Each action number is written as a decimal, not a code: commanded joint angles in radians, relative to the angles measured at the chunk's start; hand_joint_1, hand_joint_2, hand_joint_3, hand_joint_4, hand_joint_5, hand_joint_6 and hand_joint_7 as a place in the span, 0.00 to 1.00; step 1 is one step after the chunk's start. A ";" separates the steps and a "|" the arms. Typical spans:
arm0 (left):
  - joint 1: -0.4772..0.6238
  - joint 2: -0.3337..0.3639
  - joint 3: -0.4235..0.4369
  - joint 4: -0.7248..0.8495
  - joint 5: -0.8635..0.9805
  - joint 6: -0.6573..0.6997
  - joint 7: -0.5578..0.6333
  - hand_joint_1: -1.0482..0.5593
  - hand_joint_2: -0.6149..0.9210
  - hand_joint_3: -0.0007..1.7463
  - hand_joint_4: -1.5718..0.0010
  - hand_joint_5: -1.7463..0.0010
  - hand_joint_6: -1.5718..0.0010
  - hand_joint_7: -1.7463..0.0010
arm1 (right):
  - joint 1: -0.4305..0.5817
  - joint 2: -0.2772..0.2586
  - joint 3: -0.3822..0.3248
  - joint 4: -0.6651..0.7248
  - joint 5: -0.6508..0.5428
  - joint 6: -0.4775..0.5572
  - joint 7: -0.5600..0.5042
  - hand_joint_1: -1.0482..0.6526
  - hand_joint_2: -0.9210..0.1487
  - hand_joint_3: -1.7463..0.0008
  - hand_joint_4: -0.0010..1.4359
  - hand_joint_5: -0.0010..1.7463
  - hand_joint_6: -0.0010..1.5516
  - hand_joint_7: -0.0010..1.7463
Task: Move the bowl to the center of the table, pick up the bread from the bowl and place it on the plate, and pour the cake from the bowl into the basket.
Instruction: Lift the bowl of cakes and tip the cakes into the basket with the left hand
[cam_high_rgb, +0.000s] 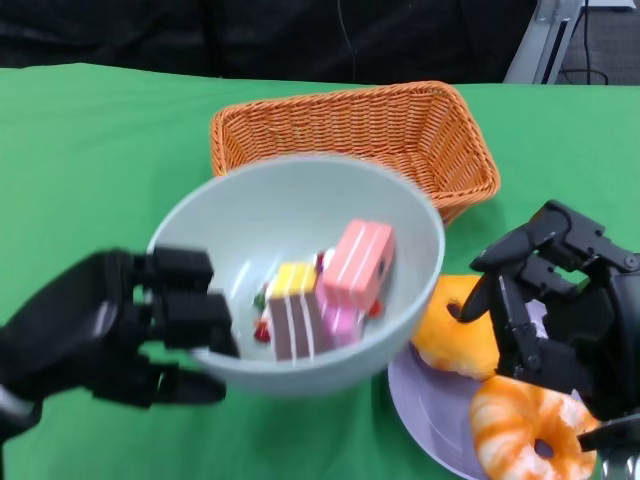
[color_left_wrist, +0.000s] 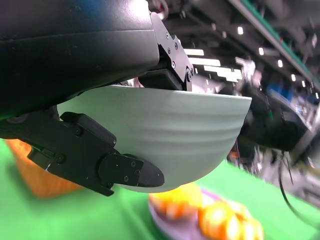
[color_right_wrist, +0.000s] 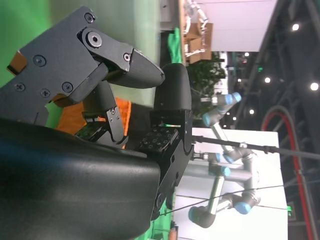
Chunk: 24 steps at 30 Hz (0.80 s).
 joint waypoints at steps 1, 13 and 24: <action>-0.087 -0.042 0.010 -0.005 -0.112 0.086 -0.080 0.56 0.91 0.38 0.54 0.05 0.51 0.27 | 0.018 -0.012 0.016 -0.011 -0.003 0.021 0.006 0.47 0.40 0.38 0.51 0.94 0.46 0.77; -0.334 -0.257 0.021 0.262 -0.405 0.304 -0.518 0.60 0.80 0.60 0.60 0.02 0.59 0.17 | 0.038 -0.021 0.075 0.057 -0.071 -0.054 0.033 0.47 0.39 0.35 0.50 0.99 0.43 0.85; -0.556 -0.444 0.093 0.537 -0.340 0.353 -0.550 0.52 0.91 0.46 0.58 0.00 0.65 0.12 | 0.040 -0.012 0.104 0.138 -0.094 -0.122 0.056 0.47 0.35 0.37 0.52 0.99 0.43 0.87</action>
